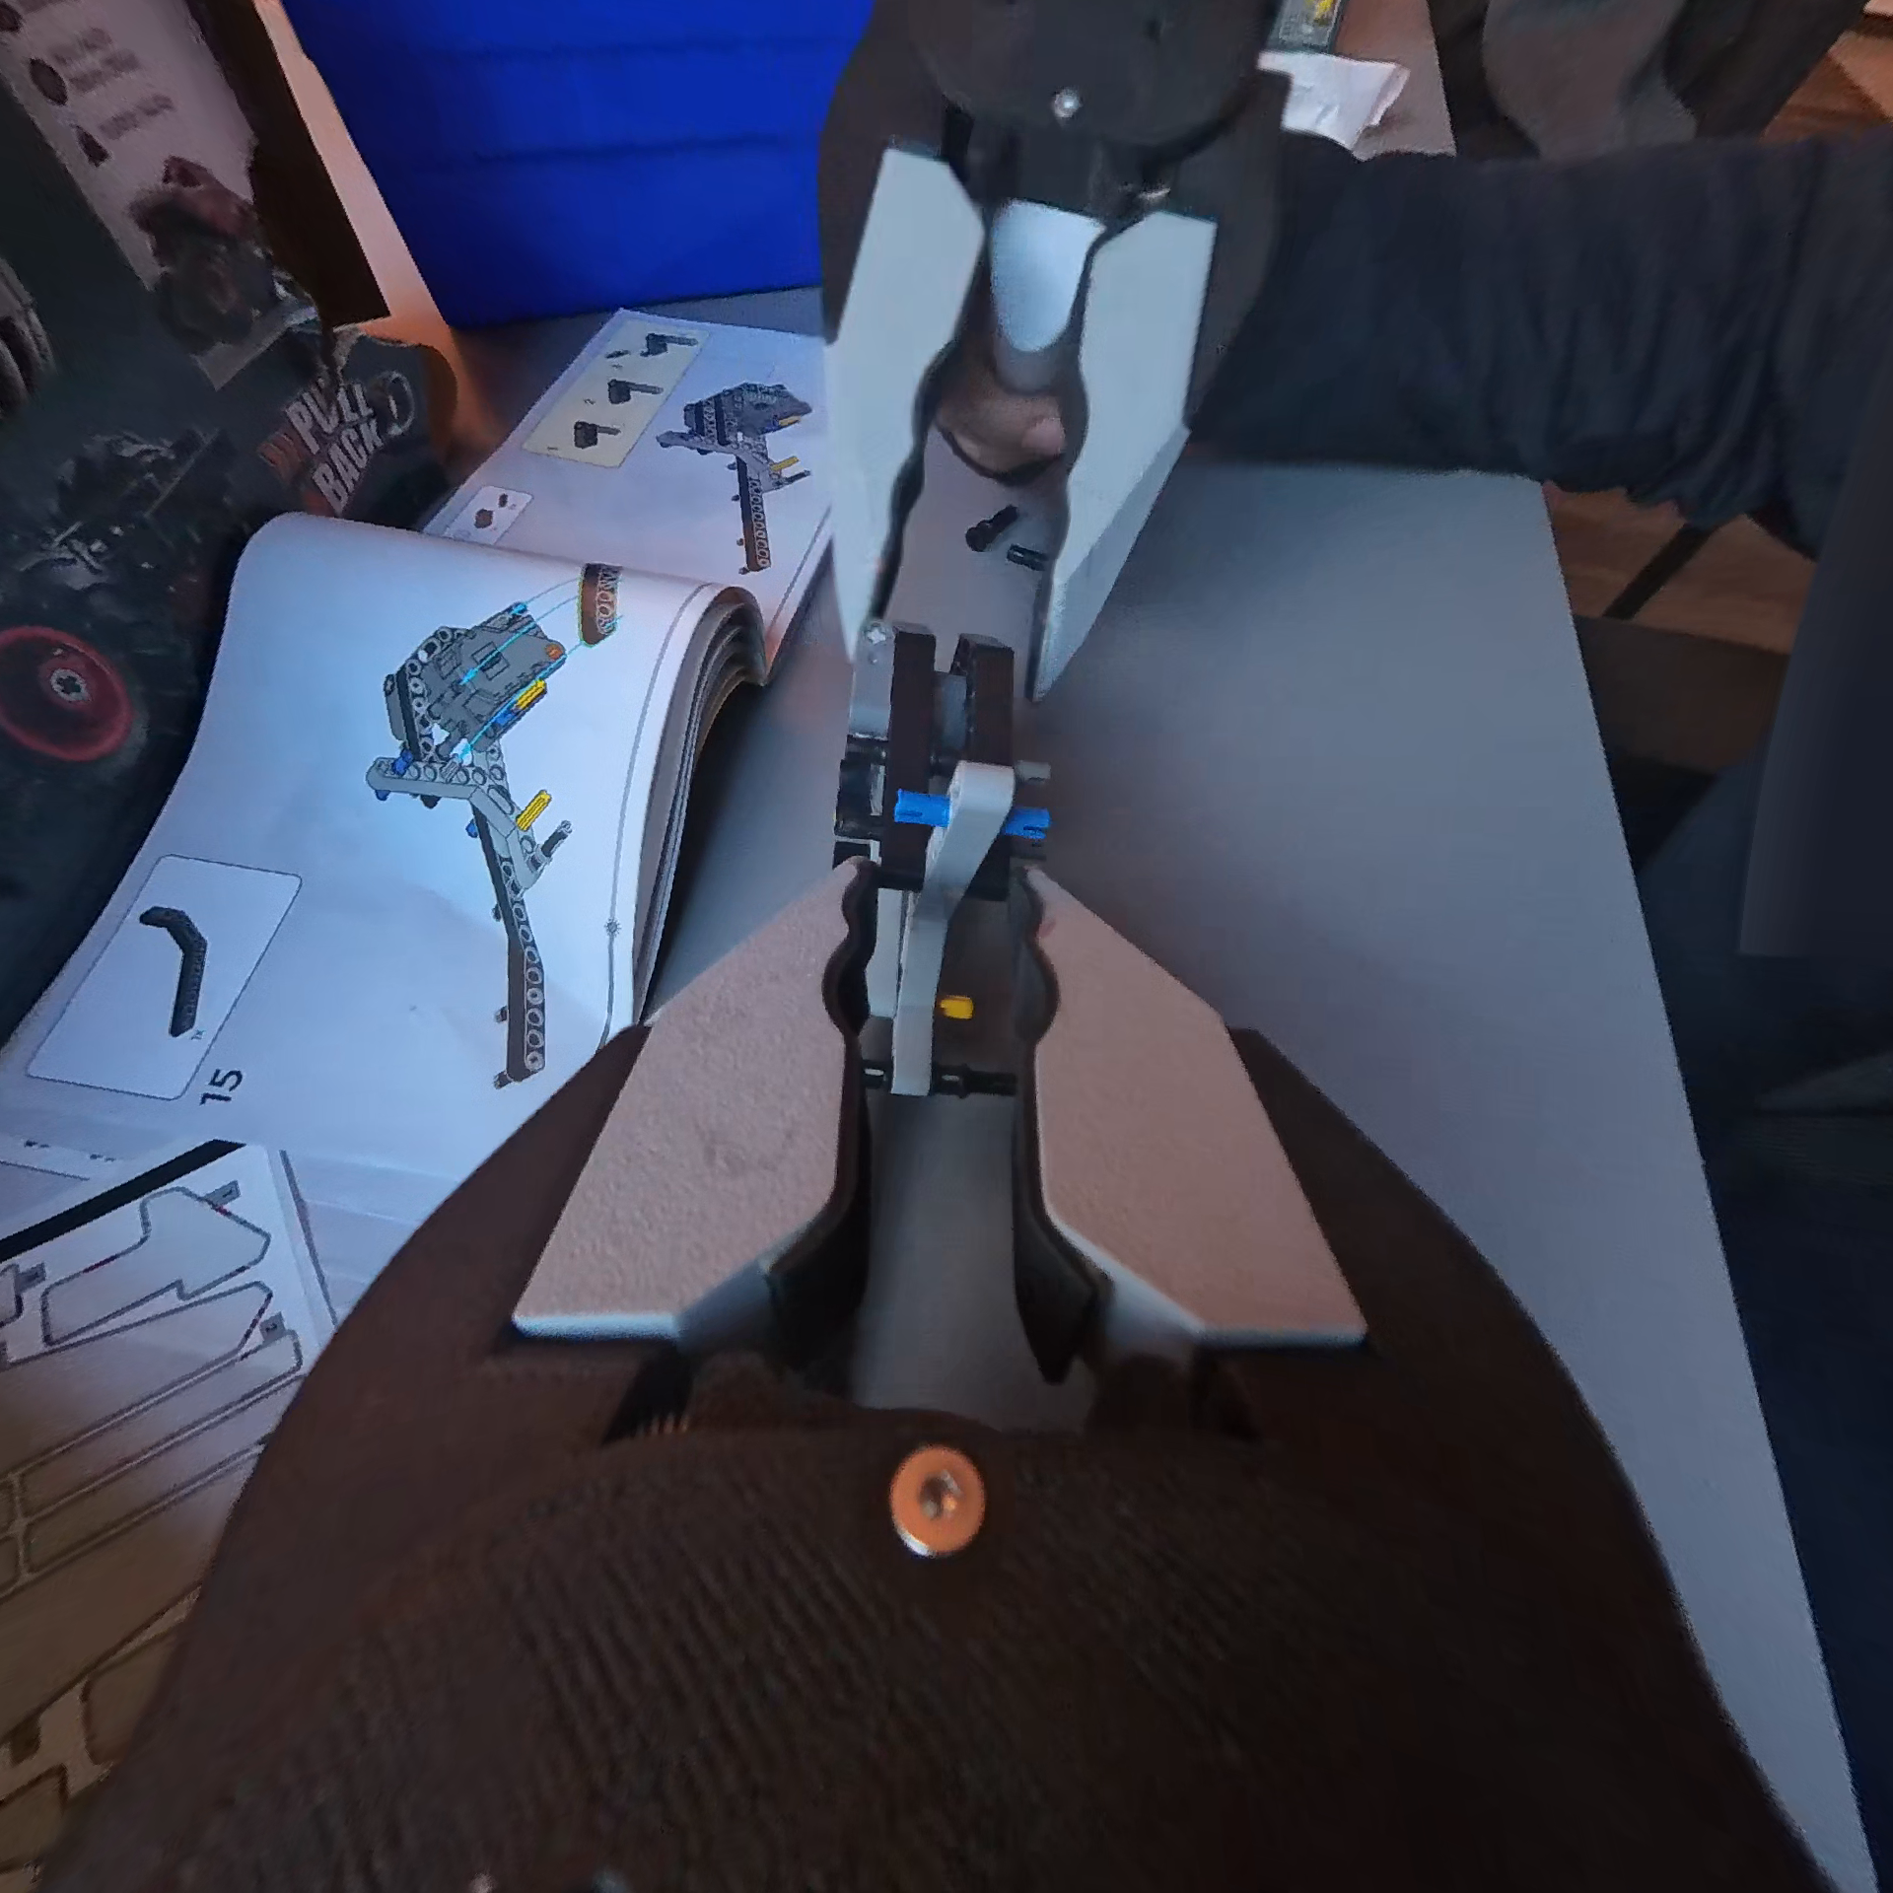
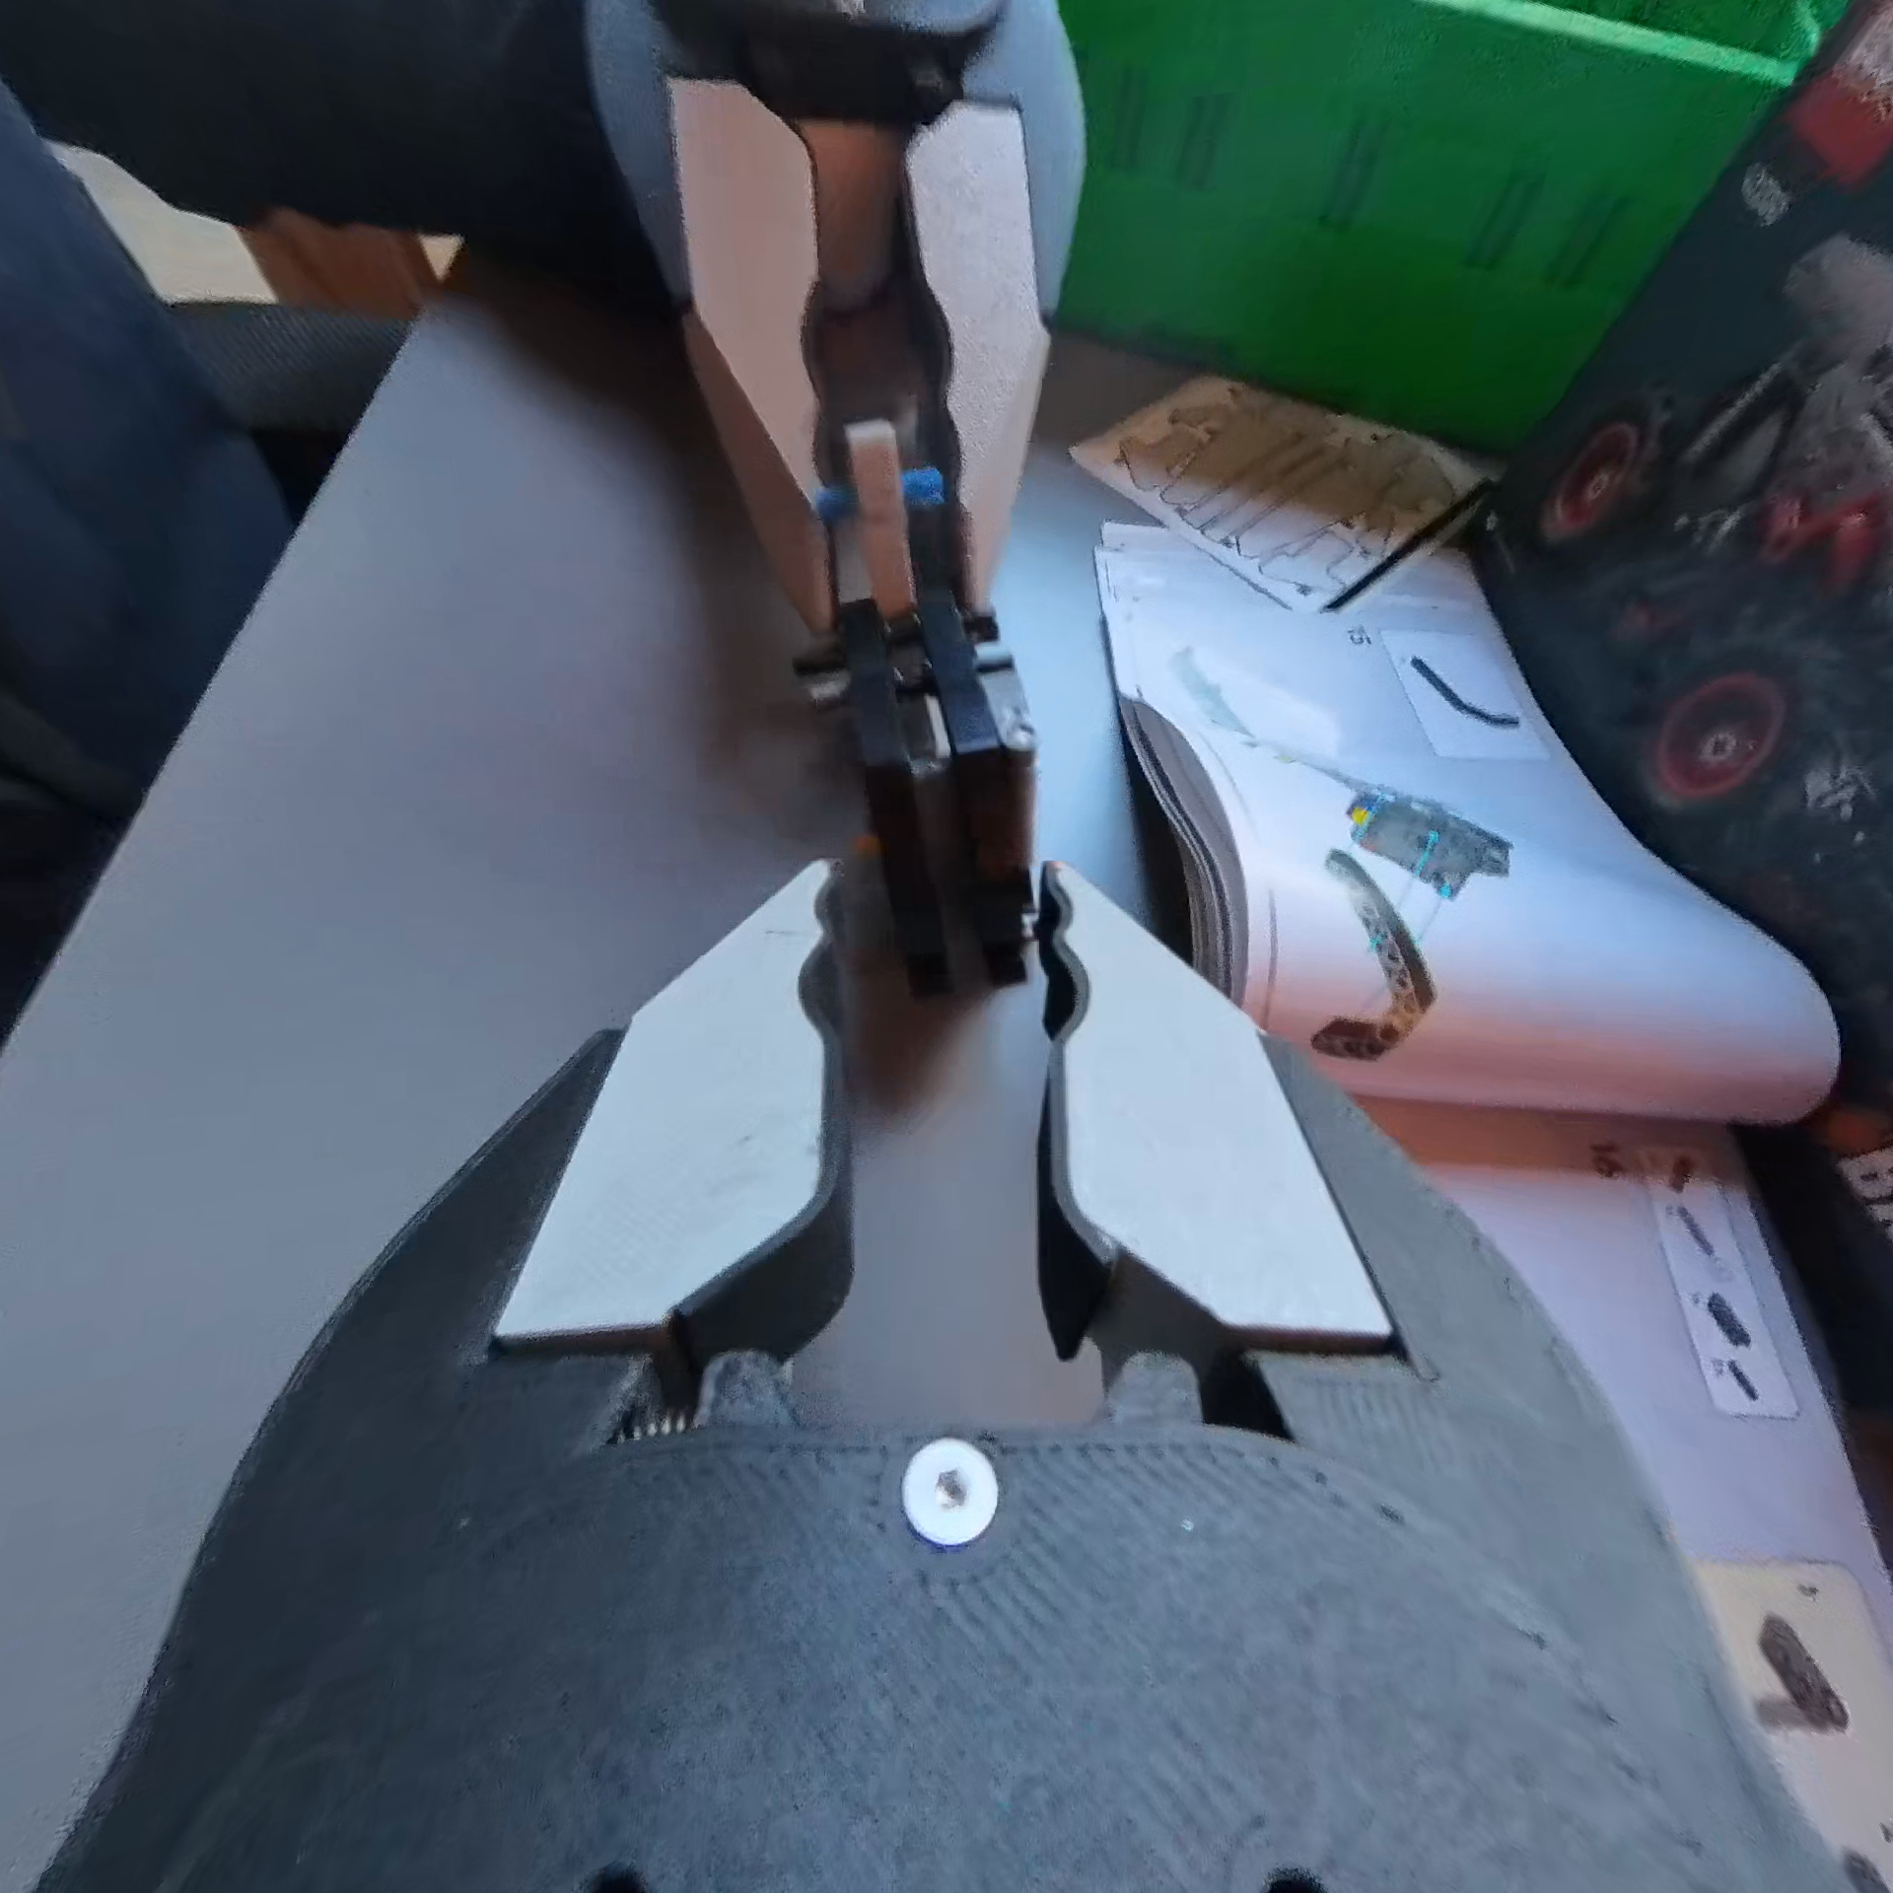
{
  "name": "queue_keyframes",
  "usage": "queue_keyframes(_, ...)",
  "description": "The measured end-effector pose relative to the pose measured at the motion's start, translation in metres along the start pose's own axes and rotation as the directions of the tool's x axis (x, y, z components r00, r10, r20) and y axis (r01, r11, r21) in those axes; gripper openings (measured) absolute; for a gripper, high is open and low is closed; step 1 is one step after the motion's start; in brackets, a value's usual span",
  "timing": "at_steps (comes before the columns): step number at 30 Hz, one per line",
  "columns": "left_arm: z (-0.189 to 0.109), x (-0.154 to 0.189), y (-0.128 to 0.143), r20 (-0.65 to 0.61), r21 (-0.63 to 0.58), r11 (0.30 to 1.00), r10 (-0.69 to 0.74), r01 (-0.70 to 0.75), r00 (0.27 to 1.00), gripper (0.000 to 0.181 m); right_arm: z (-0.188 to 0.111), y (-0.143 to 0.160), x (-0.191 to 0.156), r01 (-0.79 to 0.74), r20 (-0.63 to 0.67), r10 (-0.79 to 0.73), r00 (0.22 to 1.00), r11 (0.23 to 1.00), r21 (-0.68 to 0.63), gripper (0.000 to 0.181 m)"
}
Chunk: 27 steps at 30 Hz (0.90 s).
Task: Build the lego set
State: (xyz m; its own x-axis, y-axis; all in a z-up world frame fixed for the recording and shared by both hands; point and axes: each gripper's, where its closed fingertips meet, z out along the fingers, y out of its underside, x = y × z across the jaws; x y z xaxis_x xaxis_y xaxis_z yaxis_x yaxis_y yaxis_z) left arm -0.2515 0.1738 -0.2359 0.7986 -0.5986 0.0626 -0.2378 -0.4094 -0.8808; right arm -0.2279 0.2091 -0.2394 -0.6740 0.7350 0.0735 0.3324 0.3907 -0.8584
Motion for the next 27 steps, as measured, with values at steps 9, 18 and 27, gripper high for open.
queue_keyframes(9,-0.004,-0.007,-0.008,-0.060,0.037,0.984,-0.171,0.173,0.983,0.022,-0.005,-0.015,0.008,-0.278,0.122,0.269,0.956,0.958,0.069,0.021)
queue_keyframes(18,-0.019,-0.028,-0.002,0.046,0.024,0.990,-0.138,0.137,0.989,0.043,-0.018,-0.004,0.016,-0.403,0.164,0.388,0.907,0.913,0.070,0.021)
queue_keyframes(27,-0.008,-0.019,0.039,0.030,-0.199,0.976,-0.087,0.091,0.996,0.043,-0.022,0.001,0.011,-0.234,0.108,0.226,0.968,0.971,0.059,0.036)
